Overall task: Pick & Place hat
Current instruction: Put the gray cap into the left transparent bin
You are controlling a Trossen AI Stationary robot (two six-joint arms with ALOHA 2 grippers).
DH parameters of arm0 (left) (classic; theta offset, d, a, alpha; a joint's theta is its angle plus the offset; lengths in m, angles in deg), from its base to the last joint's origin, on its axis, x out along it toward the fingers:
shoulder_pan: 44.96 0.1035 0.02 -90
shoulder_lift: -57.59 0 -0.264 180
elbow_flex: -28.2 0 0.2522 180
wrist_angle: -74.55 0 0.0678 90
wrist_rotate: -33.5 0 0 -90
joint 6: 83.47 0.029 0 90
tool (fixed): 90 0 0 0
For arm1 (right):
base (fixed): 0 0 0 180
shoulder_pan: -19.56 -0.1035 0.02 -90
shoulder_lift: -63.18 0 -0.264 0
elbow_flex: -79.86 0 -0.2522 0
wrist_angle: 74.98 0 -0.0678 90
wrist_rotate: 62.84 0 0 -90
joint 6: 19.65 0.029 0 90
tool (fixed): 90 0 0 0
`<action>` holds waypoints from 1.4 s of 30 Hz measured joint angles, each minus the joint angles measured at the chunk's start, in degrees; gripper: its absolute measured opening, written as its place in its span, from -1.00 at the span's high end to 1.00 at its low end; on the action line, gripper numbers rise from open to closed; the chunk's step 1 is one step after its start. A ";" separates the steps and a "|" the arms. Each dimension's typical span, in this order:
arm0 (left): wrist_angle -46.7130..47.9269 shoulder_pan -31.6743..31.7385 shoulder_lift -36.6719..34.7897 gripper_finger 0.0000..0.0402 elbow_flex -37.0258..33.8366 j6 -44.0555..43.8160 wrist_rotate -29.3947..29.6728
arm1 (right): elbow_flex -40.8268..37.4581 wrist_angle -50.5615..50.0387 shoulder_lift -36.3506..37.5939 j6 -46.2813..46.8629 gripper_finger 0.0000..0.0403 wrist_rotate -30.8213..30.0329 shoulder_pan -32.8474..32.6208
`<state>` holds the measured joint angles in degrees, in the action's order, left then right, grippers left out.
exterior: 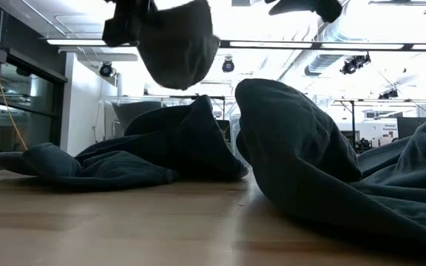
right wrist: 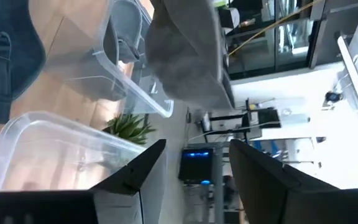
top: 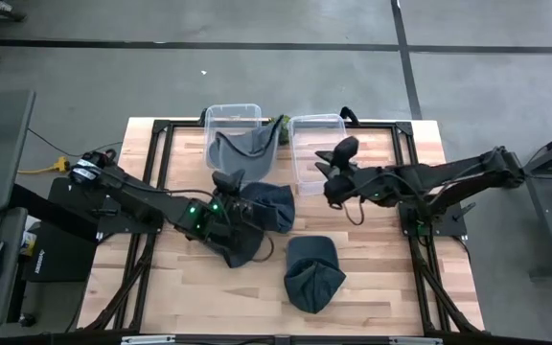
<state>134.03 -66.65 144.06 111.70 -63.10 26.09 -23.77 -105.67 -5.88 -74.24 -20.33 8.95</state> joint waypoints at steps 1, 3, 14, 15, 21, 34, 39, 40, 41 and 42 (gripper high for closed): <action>2.76 0.70 0.00 0.97 0.00 -2.44 -0.32 | 0.00 -1.21 0.85 1.03 0.17 0.07 0.02; 8.60 2.37 -0.04 0.97 0.00 -7.81 -1.60 | 0.00 -3.39 2.11 2.93 0.18 0.54 0.03; 29.78 8.81 -0.04 0.97 -0.02 -25.04 -13.52 | -0.02 -7.40 4.67 5.26 0.18 1.06 0.04; 29.78 9.30 -0.05 0.97 -0.02 -24.43 -14.03 | -0.02 -7.47 4.68 5.40 0.18 1.44 0.04; 28.51 13.11 -0.05 0.97 -0.02 -18.15 -18.12 | -0.70 -7.66 4.67 7.10 0.18 3.30 0.06; 15.32 21.00 -0.07 0.97 -0.02 -5.47 -27.05 | -5.23 -8.11 4.67 8.53 0.18 2.89 0.11; 8.77 22.61 -0.07 0.97 -0.02 0.63 -28.22 | -6.28 -8.11 4.67 8.91 0.18 2.80 0.11; 7.38 22.82 -0.07 0.97 -0.02 1.71 -28.82 | -6.32 -8.48 4.67 9.35 0.18 2.82 0.11; 6.20 23.12 -0.07 0.97 -0.02 2.48 -29.82 | -6.32 -8.56 4.67 9.66 0.18 2.89 0.11; 5.85 23.47 -0.07 0.97 -0.02 2.92 -30.64 | -6.32 -8.61 4.67 9.80 0.18 2.97 0.11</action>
<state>139.88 -43.18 144.00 111.67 -60.19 -4.55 -30.09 -114.28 -1.22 -64.43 -17.35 9.06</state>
